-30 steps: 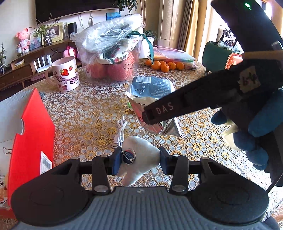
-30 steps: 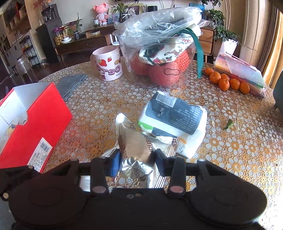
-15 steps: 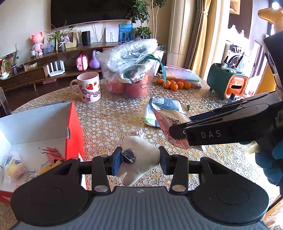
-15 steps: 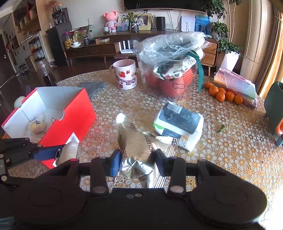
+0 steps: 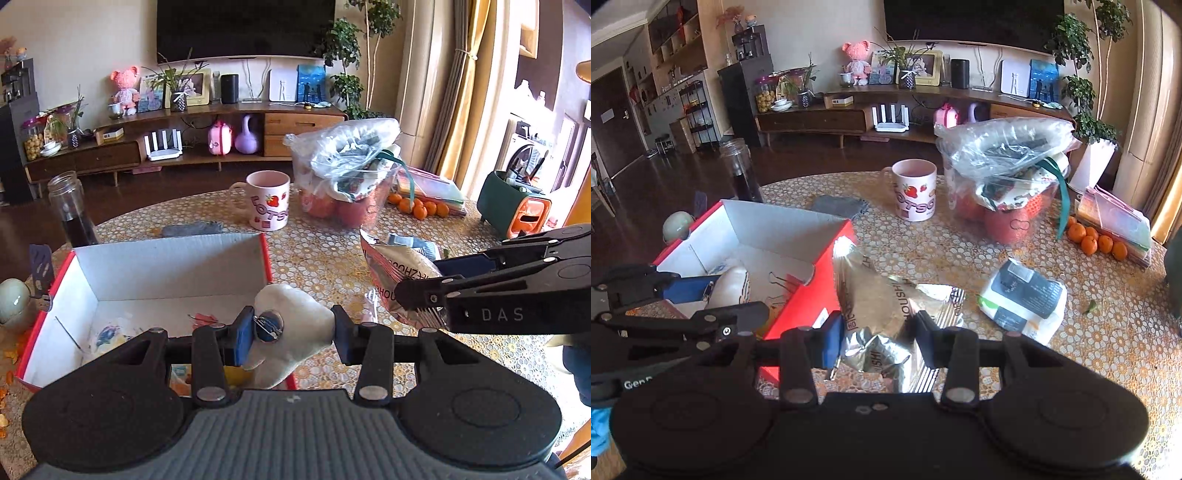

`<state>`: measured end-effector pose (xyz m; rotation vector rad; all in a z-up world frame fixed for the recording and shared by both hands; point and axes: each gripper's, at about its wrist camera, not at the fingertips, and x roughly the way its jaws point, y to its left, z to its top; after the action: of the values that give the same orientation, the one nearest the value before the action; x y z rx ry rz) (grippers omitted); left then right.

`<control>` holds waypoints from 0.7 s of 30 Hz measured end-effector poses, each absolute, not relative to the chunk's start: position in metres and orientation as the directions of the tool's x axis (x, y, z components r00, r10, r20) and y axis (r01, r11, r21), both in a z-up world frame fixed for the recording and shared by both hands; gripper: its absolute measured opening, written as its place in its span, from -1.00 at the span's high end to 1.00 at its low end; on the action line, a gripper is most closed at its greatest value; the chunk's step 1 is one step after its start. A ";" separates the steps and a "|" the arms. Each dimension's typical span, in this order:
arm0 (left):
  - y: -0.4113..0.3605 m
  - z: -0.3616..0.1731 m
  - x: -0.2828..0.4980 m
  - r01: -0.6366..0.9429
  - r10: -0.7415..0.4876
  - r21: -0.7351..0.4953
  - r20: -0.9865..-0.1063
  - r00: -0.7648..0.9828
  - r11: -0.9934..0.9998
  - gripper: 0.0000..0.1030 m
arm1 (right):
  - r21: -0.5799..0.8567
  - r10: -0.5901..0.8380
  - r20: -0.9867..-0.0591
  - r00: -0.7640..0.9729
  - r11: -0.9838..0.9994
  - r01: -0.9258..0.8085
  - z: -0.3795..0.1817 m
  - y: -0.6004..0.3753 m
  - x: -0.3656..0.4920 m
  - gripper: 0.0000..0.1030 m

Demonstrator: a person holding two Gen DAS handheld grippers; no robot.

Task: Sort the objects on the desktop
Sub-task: 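Carry the silver packet and white figurine over the red box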

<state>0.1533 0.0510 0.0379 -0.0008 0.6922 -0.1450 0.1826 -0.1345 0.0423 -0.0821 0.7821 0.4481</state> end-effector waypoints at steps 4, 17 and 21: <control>0.079 0.040 0.154 0.098 -0.102 -0.042 -0.633 0.767 0.994 0.18 | 0.089 0.382 -0.693 0.612 0.887 -0.452 0.046 -0.106 0.181 0.20; 0.172 0.019 0.177 -0.051 0.003 -0.052 -0.673 0.739 0.997 0.18 | 0.080 0.446 -0.691 0.568 0.829 -0.554 0.045 -0.018 0.189 0.21; 0.191 0.004 0.187 -0.085 0.038 -0.033 -0.701 0.712 0.996 0.18 | 0.076 0.448 -0.704 0.552 0.819 -0.569 0.035 0.005 0.194 0.20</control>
<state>0.1873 0.1907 0.0045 -0.0644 0.7756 0.0681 0.1936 0.0053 0.0354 -0.1680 0.7811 0.6048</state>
